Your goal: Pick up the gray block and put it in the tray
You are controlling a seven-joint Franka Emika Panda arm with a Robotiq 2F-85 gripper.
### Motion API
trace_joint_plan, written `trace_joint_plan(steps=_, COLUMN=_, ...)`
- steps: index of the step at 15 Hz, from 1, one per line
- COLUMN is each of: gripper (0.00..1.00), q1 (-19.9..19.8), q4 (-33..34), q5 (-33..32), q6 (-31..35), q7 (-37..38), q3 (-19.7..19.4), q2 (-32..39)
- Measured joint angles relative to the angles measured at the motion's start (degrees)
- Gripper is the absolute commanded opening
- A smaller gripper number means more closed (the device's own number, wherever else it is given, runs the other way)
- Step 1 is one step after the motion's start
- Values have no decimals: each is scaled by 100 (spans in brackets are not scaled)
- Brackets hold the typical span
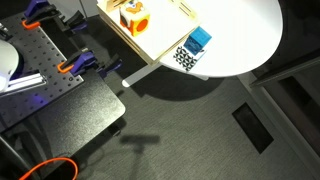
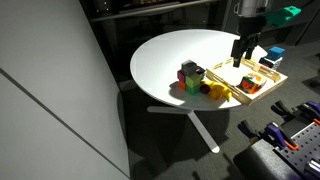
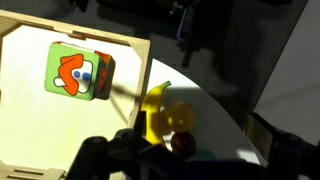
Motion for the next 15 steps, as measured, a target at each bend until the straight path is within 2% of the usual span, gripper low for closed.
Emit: trace_joint_plan(steps=15, gripper=100, q1=59, q4=747, q5=-315, q6=1275, q7=10, q3=332, q2=1237)
